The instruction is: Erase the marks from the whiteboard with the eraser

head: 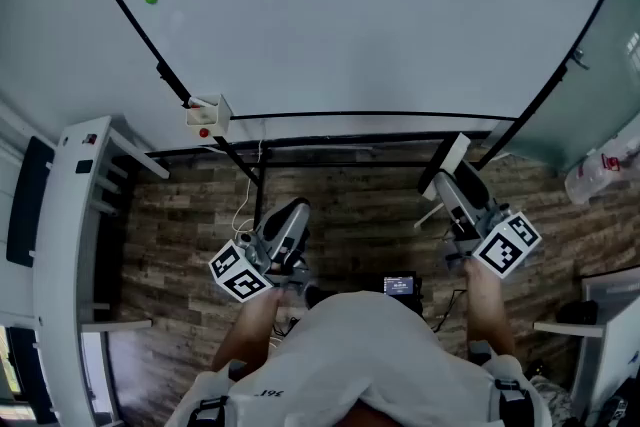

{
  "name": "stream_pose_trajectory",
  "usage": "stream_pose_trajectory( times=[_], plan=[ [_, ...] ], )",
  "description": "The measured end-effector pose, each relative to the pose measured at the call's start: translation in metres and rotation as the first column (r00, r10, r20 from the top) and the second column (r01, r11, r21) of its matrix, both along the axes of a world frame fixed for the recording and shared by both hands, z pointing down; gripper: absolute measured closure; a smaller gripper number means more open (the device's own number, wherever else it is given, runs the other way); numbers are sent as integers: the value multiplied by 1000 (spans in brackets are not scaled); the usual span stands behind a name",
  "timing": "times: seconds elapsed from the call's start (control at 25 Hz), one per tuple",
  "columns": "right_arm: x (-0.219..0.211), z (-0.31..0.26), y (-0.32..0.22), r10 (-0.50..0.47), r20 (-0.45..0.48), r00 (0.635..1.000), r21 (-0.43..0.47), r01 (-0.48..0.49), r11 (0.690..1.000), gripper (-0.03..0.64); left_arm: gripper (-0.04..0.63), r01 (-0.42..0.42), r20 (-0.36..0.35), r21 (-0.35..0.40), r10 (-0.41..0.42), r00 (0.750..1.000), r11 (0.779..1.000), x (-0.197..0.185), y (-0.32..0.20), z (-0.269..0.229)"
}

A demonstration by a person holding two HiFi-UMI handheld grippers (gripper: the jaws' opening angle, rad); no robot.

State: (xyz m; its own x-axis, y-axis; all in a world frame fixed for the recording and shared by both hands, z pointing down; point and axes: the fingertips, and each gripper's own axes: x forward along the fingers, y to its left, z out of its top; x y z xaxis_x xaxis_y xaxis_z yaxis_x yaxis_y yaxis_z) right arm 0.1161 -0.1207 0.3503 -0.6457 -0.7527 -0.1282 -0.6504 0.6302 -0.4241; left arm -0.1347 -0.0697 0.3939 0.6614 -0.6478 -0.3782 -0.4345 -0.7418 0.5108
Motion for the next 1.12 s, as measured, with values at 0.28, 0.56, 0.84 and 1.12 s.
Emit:
stream_pose_trajectory(
  times=[0.28,0.56,0.84,1.12],
  plan=[
    [8,8,-1,-7,-29,1000,-7,7,1000,359,586,9,19,-14,-8,1000,1000,10,2,3],
    [17,6,-16,6,-106,994,14,-5,1000,359,586,59,30,-20,-59,998,998,22,5,7],
    [22,4,-29,-24,-86,996,8,25,1000,360,586,102,34,-29,-101,994,994,29,8,13],
    [7,6,-38,-59,-180,982,47,68,997,362,586,124,50,-33,-123,991,992,28,9,16]
  ],
)
